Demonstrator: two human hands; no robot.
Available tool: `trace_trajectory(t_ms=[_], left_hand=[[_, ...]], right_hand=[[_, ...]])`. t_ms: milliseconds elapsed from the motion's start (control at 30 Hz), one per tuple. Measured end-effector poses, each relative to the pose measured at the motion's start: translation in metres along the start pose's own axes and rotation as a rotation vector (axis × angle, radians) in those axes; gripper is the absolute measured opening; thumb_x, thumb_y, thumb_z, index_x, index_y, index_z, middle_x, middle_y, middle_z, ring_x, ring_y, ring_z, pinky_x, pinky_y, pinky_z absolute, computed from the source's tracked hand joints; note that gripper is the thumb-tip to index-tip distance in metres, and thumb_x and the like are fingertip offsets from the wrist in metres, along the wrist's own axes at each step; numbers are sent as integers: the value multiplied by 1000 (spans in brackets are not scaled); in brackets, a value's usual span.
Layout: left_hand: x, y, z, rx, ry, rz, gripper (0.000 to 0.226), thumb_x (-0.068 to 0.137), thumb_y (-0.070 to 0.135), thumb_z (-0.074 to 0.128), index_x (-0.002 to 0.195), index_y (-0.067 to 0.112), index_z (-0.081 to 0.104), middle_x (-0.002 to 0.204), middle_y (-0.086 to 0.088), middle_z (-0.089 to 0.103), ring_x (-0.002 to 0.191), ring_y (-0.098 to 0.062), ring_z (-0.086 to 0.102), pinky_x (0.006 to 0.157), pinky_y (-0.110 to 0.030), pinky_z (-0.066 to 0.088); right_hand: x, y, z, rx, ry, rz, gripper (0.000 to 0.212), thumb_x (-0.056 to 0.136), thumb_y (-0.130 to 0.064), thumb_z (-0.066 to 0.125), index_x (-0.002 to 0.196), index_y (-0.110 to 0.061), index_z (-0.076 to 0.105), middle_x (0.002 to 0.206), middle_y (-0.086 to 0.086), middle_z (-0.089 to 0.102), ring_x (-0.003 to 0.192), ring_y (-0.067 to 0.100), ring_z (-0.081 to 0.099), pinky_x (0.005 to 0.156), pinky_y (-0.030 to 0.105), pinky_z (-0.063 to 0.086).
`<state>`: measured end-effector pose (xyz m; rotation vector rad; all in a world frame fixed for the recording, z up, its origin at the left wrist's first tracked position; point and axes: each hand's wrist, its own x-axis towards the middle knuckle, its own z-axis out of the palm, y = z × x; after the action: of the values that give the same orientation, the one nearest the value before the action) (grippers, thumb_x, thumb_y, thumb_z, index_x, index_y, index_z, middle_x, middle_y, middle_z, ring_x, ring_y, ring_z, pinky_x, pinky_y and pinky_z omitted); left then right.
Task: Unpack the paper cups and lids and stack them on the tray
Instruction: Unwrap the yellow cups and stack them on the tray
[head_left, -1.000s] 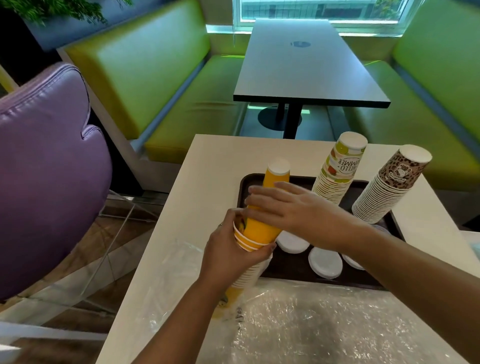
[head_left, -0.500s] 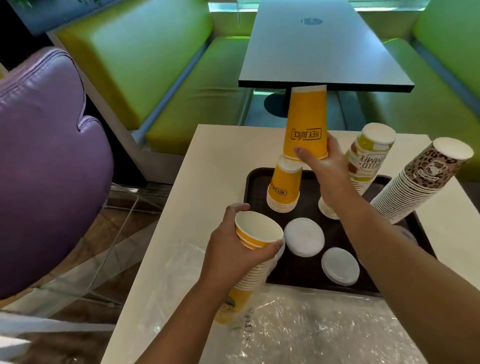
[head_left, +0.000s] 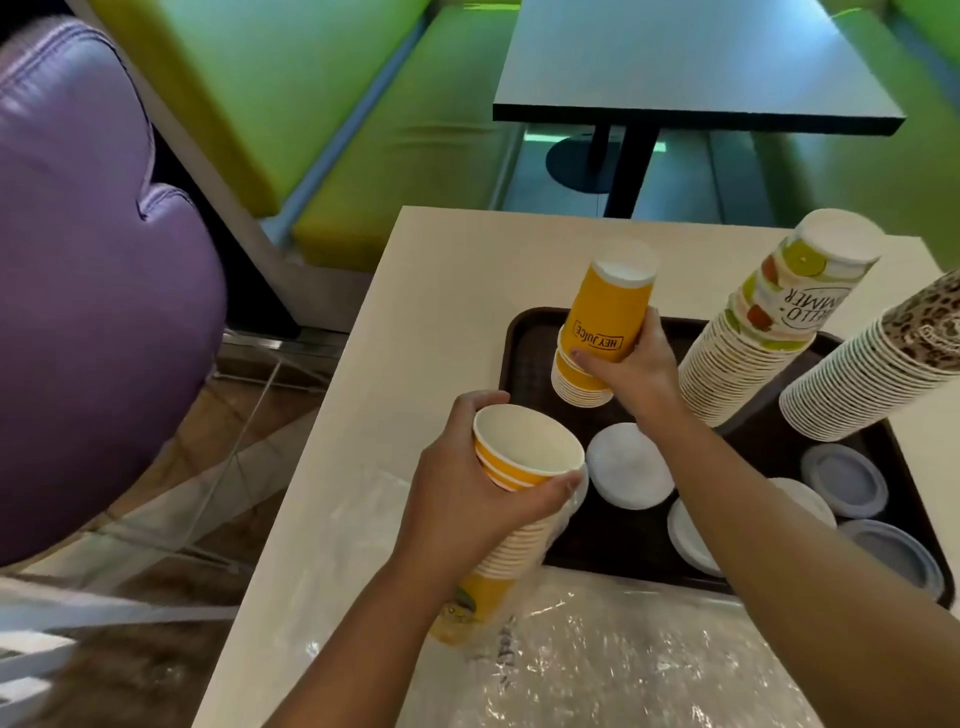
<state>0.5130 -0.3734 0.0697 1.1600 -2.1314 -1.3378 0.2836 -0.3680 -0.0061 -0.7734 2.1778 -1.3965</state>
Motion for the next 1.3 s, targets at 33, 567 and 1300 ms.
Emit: trace_trajectory(t_ms=[33,567,1300], left_hand=[[0,0,0,-2,2,0,79,56,48,83,122,40,40,104,25,52,96,1,55,69,-1,43],[-3,1,2,23,8,-21,79,55,46,85,118,34,39,107,20,52,94,-1,55,65,0,43],[-50,-20,18,13,149,106,79,49,66,74,115,57,31,110,38,46,100,21,48,75,4,39]], right_hand=[[0,5,2,-22,3,0,83,65,-26,85,134,-21,38,131,2,53,120,20,51,99,44,46],[-29,-3,0,-147,175,-84,96,72,-29,81,147,-13,22,148,9,29,136,19,31,105,25,28],[-139,-85,-34,-335,-613,-342,74,77,-44,73,139,-38,35,136,-10,45,117,5,44,89,18,41]])
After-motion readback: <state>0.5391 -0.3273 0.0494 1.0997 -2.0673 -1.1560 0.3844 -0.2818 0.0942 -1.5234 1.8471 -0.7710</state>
